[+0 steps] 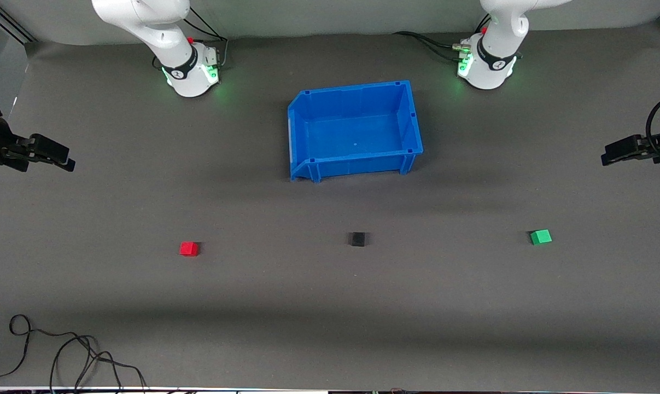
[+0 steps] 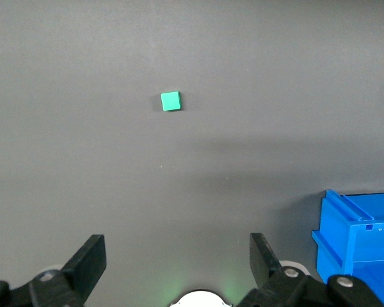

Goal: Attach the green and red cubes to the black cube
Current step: 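Move the right gripper toward the red cube while the left gripper approaches the green cube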

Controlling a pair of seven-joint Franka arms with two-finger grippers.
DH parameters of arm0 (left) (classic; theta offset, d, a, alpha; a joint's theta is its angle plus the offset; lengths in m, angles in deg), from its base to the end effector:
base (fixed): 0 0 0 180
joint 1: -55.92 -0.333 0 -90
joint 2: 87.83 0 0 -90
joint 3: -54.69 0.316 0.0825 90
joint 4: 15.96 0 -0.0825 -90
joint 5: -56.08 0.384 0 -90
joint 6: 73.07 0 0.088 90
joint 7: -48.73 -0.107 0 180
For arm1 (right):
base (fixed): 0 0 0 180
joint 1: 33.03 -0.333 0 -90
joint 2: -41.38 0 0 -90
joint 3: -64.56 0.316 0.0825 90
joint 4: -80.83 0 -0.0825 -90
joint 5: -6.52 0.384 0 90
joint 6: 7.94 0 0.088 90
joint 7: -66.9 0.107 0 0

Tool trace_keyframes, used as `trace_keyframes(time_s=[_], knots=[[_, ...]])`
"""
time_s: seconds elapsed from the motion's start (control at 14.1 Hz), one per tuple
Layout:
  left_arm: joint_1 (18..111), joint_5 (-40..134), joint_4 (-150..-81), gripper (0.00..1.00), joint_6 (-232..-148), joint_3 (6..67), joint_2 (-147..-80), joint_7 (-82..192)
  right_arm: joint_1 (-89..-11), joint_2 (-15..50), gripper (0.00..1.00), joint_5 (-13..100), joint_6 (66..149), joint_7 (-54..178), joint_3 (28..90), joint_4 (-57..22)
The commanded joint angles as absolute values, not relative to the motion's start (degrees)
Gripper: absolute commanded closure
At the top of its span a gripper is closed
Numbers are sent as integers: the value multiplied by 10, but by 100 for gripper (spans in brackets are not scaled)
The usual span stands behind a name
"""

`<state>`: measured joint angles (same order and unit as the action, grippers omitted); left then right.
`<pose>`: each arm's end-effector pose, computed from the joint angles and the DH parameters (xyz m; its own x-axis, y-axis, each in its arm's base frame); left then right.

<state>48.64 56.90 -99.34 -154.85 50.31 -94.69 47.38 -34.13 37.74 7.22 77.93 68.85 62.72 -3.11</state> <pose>0.5742 0.0335 0.5992 0.9888 0.0277 -0.1469 0.0278 -0.9996 -0.0017 0.5673 -0.0053 0.6322 0.9985 -0.0460 -0.0301 -0.0463 -0.9989 -0.0091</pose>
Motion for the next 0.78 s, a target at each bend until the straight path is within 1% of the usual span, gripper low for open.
trace_keyframes(time_s=[0.0, 0.21, 0.57, 0.71], knots=[[485, 570, -990, 0, -1547, 503, -944, 472, -336, 376, 0, 78, 785, 692, 632, -26], [485, 570, -990, 0, -1549, 503, -946, 474, -336, 375, 0, 76, 784, 677, 632, -27], [477, 571, -993, 0, -1576, 503, -965, 468, -336, 376, 0, 71, 784, 471, 632, -28], [467, 571, -999, 0, -1599, 503, -985, 466, -336, 375, 0, 72, 784, 448, 632, -30]])
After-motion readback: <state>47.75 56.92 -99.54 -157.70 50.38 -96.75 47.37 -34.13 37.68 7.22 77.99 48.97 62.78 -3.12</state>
